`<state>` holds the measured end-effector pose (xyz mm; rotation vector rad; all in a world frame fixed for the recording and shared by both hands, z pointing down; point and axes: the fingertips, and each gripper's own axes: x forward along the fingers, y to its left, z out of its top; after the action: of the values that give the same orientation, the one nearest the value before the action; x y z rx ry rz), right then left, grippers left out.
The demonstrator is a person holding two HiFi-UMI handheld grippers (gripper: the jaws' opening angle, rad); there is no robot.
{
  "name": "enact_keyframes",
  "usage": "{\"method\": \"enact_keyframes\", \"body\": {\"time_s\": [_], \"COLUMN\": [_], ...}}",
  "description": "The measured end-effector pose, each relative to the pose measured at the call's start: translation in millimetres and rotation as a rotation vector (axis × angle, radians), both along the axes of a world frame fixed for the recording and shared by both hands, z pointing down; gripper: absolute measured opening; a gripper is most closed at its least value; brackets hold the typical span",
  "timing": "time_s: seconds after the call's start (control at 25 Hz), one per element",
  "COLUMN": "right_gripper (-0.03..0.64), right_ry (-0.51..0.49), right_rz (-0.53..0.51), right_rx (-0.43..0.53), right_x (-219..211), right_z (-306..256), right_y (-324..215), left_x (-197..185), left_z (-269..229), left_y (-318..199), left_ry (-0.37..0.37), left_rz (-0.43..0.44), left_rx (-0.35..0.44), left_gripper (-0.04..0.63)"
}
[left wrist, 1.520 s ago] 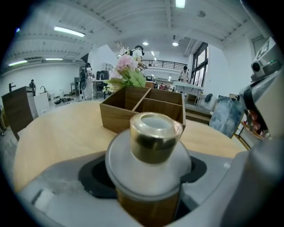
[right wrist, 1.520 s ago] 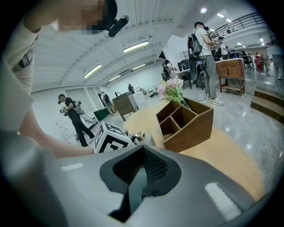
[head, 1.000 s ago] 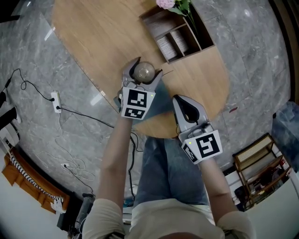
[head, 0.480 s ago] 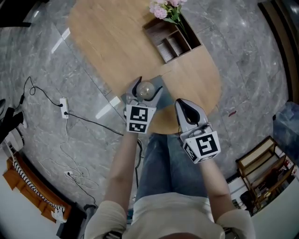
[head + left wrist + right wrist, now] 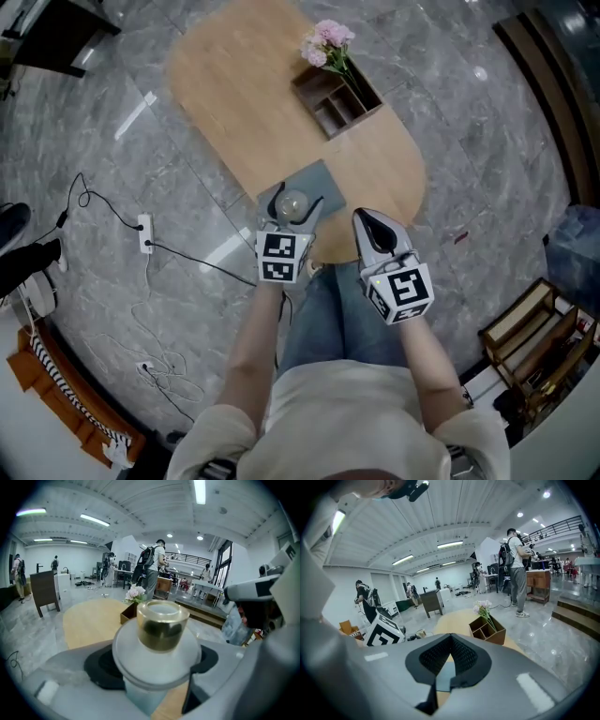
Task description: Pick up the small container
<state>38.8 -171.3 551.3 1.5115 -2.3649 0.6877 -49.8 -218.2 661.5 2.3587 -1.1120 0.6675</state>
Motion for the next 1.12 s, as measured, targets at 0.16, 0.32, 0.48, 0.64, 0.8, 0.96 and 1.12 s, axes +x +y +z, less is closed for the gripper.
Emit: {"method": "enact_keyframes", "body": {"time_s": [0.16,0.32,0.48,0.64,0.8,0.96,1.12], "right_gripper": [-0.002,-0.002,-0.002,-0.002,-0.002,-0.002,-0.002], "right_ry": [0.007,0.009,0.023,0.036,0.039,0.028,0.023], "right_rz": [0.002,0.0,-0.002,-0.01,-0.027,-0.035,-0.047], "right_rx": [0.03,0.057,0.082,0.107,0.127,0.162,0.197], "right_x": [-3.7,-9.1,-9.9,-10.5,-13.1,-16.6,-19.9], "right_z": [-29.5,-58.0,-84.7,-106.6,-128.5,-155.1,-175.5], "right_y": [20.4,42.4,61.8,74.9,88.1,100.2,109.5], "left_x": [-5.8,-8.7,-11.5,-14.2,-14.6,-14.7,-16.4], "left_z": [-36.8,-74.9,-111.2,-143.6,-173.2,-198.3,-216.1], "left_y": [21.7,39.8,59.0,77.9,102.7,126.9,141.2], "left_ry": [0.025,0.042,0.065,0.074,0.072,0.081,0.084], "left_rz": [-0.009,-0.009,-0.022,-0.024,-0.002,0.014,0.026], "left_rx": [-0.002,0.025,0.04,0.056,0.078,0.096,0.118], "left_gripper": [0.365,0.365,0.365,0.365,0.365,0.365,0.365]}}
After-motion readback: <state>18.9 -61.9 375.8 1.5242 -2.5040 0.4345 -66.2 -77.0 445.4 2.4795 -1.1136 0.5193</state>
